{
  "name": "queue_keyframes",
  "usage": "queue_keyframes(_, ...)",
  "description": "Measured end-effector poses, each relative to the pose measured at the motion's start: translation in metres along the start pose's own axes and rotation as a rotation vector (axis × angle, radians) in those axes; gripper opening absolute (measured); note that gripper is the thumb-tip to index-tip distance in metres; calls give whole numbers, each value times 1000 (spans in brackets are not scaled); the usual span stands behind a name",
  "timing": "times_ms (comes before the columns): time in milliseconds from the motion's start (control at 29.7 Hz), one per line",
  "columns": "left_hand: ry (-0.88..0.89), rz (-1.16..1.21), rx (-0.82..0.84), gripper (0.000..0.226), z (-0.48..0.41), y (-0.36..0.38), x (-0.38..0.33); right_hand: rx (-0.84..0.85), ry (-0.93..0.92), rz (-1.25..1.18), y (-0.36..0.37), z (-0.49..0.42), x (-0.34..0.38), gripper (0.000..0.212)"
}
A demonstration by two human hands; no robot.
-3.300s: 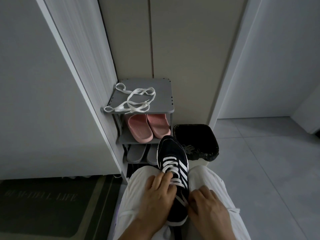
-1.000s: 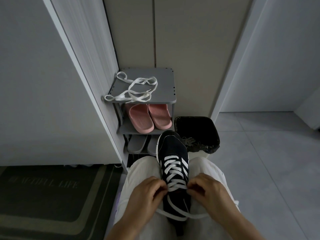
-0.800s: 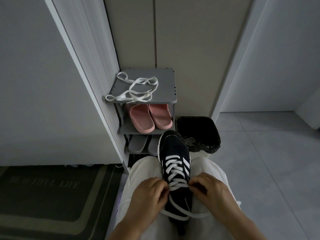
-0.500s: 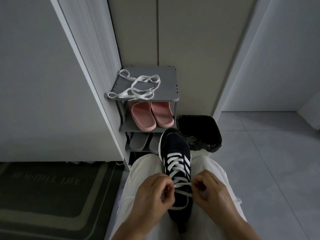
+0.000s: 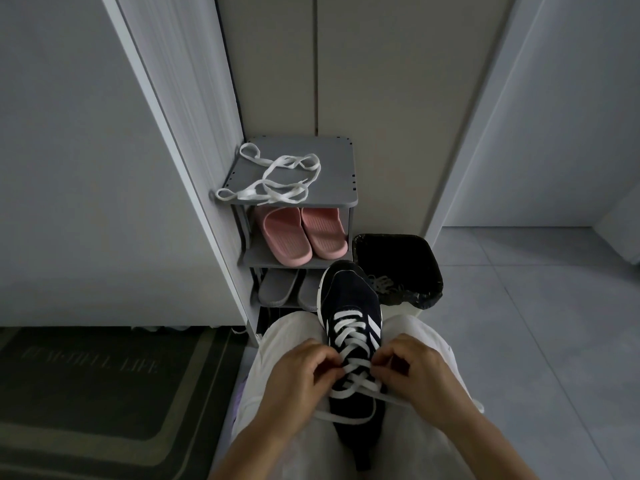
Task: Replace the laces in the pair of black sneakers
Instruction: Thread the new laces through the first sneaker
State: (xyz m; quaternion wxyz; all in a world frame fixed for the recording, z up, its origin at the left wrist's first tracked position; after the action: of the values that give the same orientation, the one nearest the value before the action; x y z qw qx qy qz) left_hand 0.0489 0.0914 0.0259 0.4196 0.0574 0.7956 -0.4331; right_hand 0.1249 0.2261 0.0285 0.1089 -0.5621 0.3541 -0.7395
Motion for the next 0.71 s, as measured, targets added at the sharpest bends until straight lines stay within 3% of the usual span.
queue_keyframes(202,-54,42,20,3,2,3,3,-61,-22,9,0,1,2,22)
queue_keyframes(403,-270,348,24,12,7,3,21,-167,-39,25,-8,6,2,41)
queue_keyframes(571,-236,256,-39,4,-4,0,17,-175,-19,-7,-19,1,17,8)
queue_keyframes(706,-193,126,-46,6,-10,3,11,-119,-55,105,-16,-2,35,12)
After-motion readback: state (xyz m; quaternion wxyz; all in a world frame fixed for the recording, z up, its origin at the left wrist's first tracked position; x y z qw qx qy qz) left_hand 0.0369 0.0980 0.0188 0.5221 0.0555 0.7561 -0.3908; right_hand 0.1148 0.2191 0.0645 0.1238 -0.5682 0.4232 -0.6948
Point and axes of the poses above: each hand's wrist, its own z-axis away from the middle knuckle, its own y-axis out of the palm, x = y × z, the point moved 9 cm from there along -z, towards the middle knuckle, and after that the axes turned 7 degrees about y, right-handed, at the moved point
